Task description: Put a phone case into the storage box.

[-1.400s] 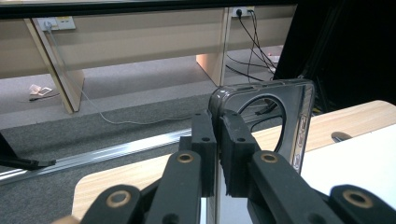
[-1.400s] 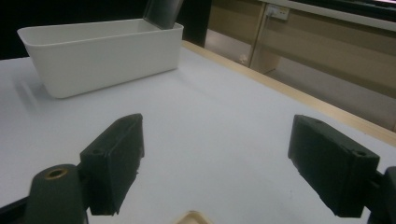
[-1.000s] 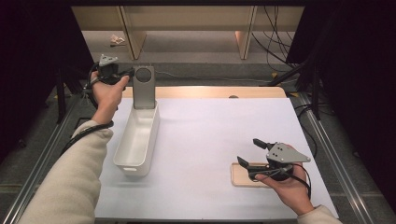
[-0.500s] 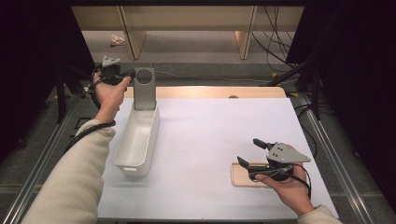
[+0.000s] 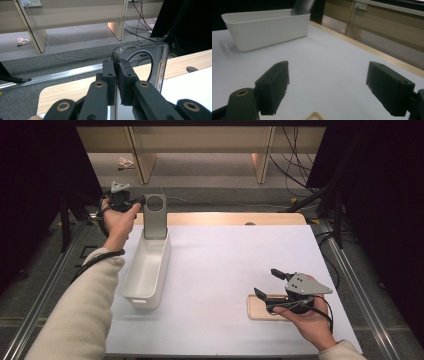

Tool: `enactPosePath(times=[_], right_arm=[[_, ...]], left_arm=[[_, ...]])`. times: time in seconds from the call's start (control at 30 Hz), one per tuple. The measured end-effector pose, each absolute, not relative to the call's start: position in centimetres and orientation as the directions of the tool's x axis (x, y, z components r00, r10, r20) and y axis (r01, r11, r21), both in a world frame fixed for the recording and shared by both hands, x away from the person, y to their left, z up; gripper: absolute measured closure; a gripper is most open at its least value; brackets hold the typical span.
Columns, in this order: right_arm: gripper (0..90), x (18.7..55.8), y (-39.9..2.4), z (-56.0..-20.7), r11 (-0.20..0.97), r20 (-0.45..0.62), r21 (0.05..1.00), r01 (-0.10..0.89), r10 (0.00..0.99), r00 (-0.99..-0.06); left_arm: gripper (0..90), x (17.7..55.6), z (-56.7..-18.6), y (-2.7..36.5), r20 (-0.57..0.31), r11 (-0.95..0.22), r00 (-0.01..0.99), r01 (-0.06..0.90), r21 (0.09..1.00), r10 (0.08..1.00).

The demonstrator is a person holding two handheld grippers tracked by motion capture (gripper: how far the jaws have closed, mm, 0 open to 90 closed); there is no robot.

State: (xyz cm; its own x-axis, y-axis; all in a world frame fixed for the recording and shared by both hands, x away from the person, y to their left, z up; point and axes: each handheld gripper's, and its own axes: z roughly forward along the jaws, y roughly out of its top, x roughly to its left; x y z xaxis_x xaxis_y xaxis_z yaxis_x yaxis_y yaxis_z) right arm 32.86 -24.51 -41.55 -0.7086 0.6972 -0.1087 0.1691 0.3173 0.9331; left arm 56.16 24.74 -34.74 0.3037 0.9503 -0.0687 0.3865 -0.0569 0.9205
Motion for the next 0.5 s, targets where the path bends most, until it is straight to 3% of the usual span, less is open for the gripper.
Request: enactPosePath(times=[0.5], right_arm=[[19.7, 32.88, -24.51, -41.61, 0.320, -0.111, 0.933, 0.167, 0.696, -0.710]], left_arm=[[84.6, 56.30, -35.28, 25.09, -0.072, -0.053, 0.292, 0.400, 0.915, 0.954]])
